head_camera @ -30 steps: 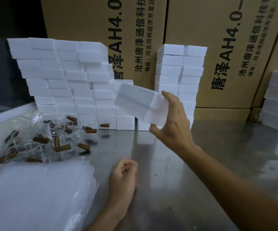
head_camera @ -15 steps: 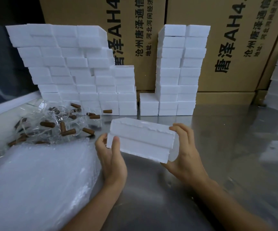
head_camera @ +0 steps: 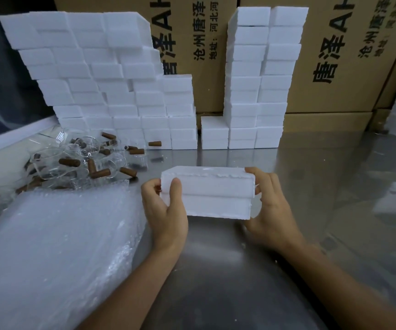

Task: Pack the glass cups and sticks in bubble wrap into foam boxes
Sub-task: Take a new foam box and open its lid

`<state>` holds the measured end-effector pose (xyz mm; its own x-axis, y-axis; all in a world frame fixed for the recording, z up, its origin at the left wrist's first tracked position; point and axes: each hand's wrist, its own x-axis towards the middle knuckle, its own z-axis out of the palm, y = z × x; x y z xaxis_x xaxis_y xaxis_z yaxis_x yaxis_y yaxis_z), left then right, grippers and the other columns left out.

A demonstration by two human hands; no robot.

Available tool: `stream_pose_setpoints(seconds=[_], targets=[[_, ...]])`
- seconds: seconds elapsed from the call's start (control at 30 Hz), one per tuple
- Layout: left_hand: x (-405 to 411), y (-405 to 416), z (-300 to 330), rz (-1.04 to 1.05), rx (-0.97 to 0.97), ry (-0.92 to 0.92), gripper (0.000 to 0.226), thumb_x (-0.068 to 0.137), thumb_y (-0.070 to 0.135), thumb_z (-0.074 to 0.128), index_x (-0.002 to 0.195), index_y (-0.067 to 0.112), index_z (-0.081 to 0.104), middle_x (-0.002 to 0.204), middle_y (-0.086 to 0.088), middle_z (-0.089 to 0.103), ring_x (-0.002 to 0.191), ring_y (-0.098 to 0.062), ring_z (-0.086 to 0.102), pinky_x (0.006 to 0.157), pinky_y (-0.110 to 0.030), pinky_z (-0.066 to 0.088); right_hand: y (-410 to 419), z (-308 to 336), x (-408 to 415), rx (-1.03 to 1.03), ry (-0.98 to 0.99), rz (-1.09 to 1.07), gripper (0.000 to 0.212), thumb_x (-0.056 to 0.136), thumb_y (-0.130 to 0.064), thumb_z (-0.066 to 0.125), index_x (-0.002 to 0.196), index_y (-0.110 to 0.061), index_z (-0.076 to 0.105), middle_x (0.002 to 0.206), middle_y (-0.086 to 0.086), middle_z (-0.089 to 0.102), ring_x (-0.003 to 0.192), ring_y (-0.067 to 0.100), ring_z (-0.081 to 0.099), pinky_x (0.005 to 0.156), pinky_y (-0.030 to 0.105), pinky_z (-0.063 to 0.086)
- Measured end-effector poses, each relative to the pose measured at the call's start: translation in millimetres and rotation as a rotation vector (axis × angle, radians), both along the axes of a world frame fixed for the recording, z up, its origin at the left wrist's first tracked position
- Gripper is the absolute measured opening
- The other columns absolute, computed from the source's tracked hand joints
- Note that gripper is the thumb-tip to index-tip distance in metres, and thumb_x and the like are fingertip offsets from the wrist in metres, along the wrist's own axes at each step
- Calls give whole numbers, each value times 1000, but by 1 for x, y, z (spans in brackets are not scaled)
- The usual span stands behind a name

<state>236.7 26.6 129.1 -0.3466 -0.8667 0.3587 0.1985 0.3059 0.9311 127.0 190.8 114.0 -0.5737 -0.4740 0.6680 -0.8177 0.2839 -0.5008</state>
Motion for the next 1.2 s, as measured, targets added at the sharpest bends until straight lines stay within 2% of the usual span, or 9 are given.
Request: stream_pose_setpoints(seconds=[0.13, 0.3, 0.43, 0.57, 0.63, 0.7, 0.9, 1.07, 1.2], targets=[[7, 8, 4, -36, -28, -6, 16, 95, 21, 60, 101, 22, 46, 109, -7, 57, 96, -19, 55, 76, -19, 42, 5, 0, 3, -29, -135, 110, 87, 70, -29, 85, 135, -50, 31, 124, -31, 37, 111, 8, 50, 84, 14, 44], [25, 7, 6, -50, 19, -44, 17, 90, 39, 57, 89, 34, 41, 104, -10, 57, 93, -26, 56, 76, -34, 46, 12, 3, 10, 139, -304, 164, 117, 51, -62, 84, 147, -50, 18, 128, -31, 30, 104, -2, 47, 82, 18, 45], [38, 4, 7, -113, 80, -73, 23, 79, 51, 51, 86, 30, 46, 88, 2, 55, 82, -17, 53, 74, -38, 42, 10, 10, 19, 89, -421, 164, 100, 66, -76, 60, 151, -50, 14, 131, -23, 38, 96, -2, 52, 78, 16, 47], [42, -4, 16, -270, 180, -129, 41, 67, 61, 56, 91, 28, 59, 98, 3, 67, 100, -28, 62, 91, -52, 48, 10, 12, 18, 15, -522, 127, 92, 73, -78, 49, 154, -48, 16, 101, -29, 45, 77, -8, 53, 71, 6, 40], [44, -7, 18, -317, 190, -180, 45, 64, 63, 55, 94, 32, 65, 101, 7, 70, 103, -28, 64, 95, -51, 48, 10, 13, 16, -15, -604, 148, 91, 76, -79, 54, 153, -51, 15, 128, -41, 40, 107, -18, 46, 84, 8, 35], [43, -10, 16, -308, 199, -235, 35, 75, 58, 56, 97, 32, 66, 102, 9, 70, 102, -23, 65, 97, -48, 50, 8, 12, 13, -7, -659, 146, 88, 79, -76, 57, 153, -49, 19, 143, -42, 26, 128, -9, 39, 93, 14, 30], [37, -17, -2, -184, 178, -406, 15, 92, 40, 60, 98, 26, 64, 96, 7, 67, 91, -16, 63, 81, -38, 52, 2, 10, 9, 124, -634, -19, 57, 89, -53, 63, 140, -30, 52, 108, -29, 57, 77, -19, 58, 62, 5, 40], [33, -18, -7, -62, 32, -475, 22, 89, 41, 65, 102, 25, 56, 79, 10, 64, 73, -7, 60, 57, -27, 41, -1, 7, 7, 75, -664, -67, 25, 87, -38, 71, 107, -28, 60, 101, -26, 62, 70, -9, 62, 54, 4, 42], [24, -21, -5, -53, -13, -517, 28, 88, 46, 67, 99, 23, 57, 78, 12, 61, 69, -6, 58, 54, -25, 40, -7, 9, 5, -19, -694, -118, 25, 83, -32, 75, 105, -25, 64, 105, -16, 67, 89, 6, 65, 71, 19, 48]])
